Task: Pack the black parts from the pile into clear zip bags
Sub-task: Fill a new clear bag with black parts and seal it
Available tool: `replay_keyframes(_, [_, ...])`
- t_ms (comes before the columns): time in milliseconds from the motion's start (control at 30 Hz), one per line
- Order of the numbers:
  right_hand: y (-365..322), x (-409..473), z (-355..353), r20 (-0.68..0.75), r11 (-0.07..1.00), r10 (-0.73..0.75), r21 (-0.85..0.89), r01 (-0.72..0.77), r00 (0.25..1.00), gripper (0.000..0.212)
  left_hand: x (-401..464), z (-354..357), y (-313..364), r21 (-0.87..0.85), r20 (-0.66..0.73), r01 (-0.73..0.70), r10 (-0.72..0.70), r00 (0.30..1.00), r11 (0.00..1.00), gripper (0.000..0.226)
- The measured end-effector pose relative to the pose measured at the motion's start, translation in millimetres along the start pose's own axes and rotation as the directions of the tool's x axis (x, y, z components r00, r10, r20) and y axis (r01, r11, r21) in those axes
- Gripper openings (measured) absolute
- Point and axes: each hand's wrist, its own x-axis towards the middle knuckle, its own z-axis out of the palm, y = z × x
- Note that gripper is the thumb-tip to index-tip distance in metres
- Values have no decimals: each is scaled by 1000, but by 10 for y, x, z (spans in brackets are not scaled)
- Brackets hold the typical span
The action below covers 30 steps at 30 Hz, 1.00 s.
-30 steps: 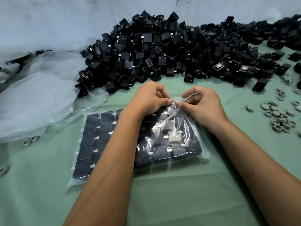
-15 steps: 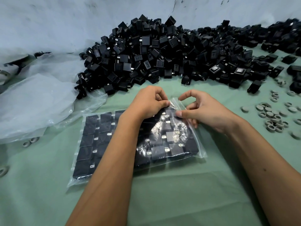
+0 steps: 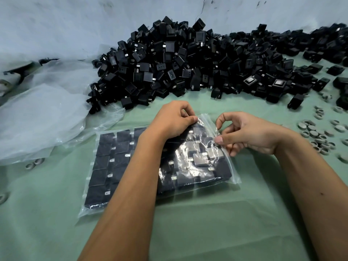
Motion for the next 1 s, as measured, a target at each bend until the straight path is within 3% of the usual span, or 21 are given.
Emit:
replay_keyframes(133, [-11, -23, -9, -20, 1000, 2, 5, -2, 1000, 57, -7, 4, 25, 36, 1, -6, 6, 1000, 999, 8])
replay_keyframes(233, [-21, -4, 19, -195, 997, -62, -53, 52, 979, 44, -12, -10, 39, 34, 9, -25, 25, 1000, 999, 6])
replay_keyframes(300, [17, 87, 24, -466, 986, -161, -117, 120, 870, 30, -10, -16, 75, 39, 11, -73, 73, 997, 997, 9])
replay_keyframes(367, [37, 232, -7, -689, 953, -280, -282, 108, 668, 19, -19, -1, 158, 73, 5, -166, 166, 986, 983, 23])
replay_keyframes(400, [25, 322, -43, -717, 899, -372, -436, 36, 589, 15, -22, 24, 209, 75, 10, -215, 215, 977, 974, 31])
replay_keyframes(433, [9, 407, -75, -689, 813, -456, -580, -52, 563, 14, -25, 64, 254, 70, 28, -255, 253, 967, 964, 36])
replay_keyframes(500, [-66, 585, -139, -582, 626, -516, -757, -187, 629, 26, -33, 148, 330, 74, 92, -287, 280, 956, 955, 42])
replay_keyframes(567, [-162, 766, -179, -528, 486, -427, -819, -306, 735, 40, -53, 220, 373, 114, 149, -281, 263, 953, 953, 42])
replay_keyframes(667, [-274, 963, -214, -486, 339, -288, -857, -387, 825, 41, -69, 260, 400, 149, 182, -286, 258, 949, 947, 45])
replay_keyframes(800, [-289, 925, -227, -471, 454, -295, -835, -311, 831, 25, -82, 241, 425, 161, 188, -255, 224, 956, 953, 50])
replay_keyframes(933, [-106, 640, -220, -563, 693, -470, -712, -110, 680, 6, -98, 201, 420, 116, 150, -237, 219, 964, 965, 33])
replay_keyframes(1000, [5, 460, -137, -624, 854, -425, -516, 63, 655, 9, -109, 175, 415, 103, 145, -246, 230, 962, 964, 29])
